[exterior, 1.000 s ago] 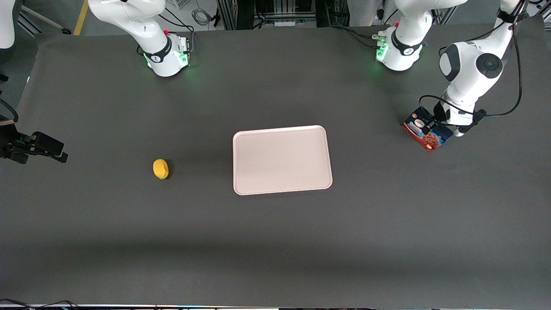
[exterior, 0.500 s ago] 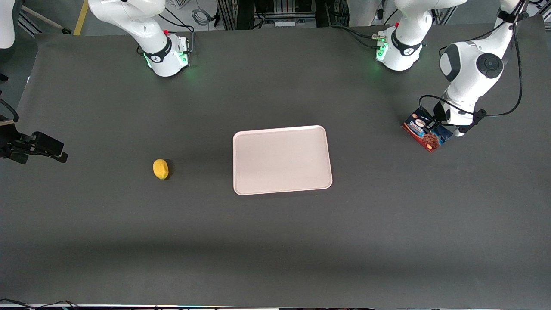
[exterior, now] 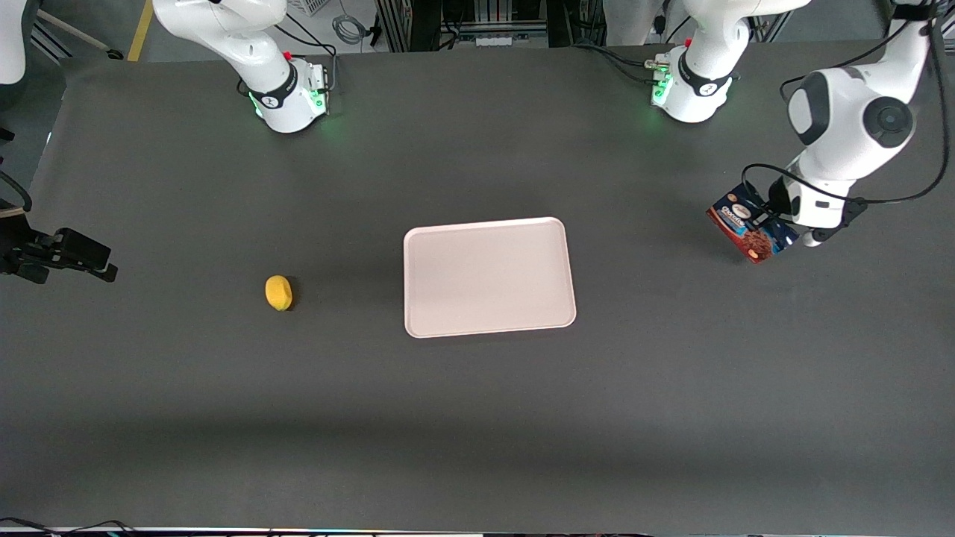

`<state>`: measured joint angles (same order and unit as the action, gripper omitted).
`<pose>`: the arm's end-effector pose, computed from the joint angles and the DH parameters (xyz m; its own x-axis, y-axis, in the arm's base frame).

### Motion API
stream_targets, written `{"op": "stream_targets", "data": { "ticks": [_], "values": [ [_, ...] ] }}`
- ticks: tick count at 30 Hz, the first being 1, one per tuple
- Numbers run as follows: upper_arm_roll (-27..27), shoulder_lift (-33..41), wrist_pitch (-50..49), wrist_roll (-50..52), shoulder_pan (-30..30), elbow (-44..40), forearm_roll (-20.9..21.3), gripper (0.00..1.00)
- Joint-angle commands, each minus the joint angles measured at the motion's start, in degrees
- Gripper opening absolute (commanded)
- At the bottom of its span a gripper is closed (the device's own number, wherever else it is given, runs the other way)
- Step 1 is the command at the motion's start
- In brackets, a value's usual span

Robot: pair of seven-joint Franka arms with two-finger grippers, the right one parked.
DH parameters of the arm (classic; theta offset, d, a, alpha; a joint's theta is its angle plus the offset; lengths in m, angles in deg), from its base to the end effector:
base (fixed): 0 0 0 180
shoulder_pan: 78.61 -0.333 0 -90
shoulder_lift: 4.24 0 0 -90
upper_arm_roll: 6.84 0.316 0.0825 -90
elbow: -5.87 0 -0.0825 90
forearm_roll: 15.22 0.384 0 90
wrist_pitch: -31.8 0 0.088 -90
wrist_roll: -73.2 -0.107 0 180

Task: Place cookie box on tray

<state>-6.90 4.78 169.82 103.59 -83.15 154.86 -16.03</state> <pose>0.4251 0.0332 0.3071 0.8137 0.5802 -0.0339 0.5803 -0.8144 -0.0095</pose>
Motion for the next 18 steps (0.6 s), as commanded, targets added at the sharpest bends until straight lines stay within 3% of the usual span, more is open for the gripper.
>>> {"op": "stream_targets", "data": {
  "ticks": [1, 10, 18],
  "values": [
    [-1.43, 1.53, -8.2, -2.36, 1.55, -7.74, -0.51, 0.18],
    [-7.05, 2.94, -14.53, -8.07, 2.6, -17.58, -0.42, 0.18],
    [-16.62, 1.97, -17.08, -5.27, 3.92, -24.09, -0.51, 0.16]
  ]
}}
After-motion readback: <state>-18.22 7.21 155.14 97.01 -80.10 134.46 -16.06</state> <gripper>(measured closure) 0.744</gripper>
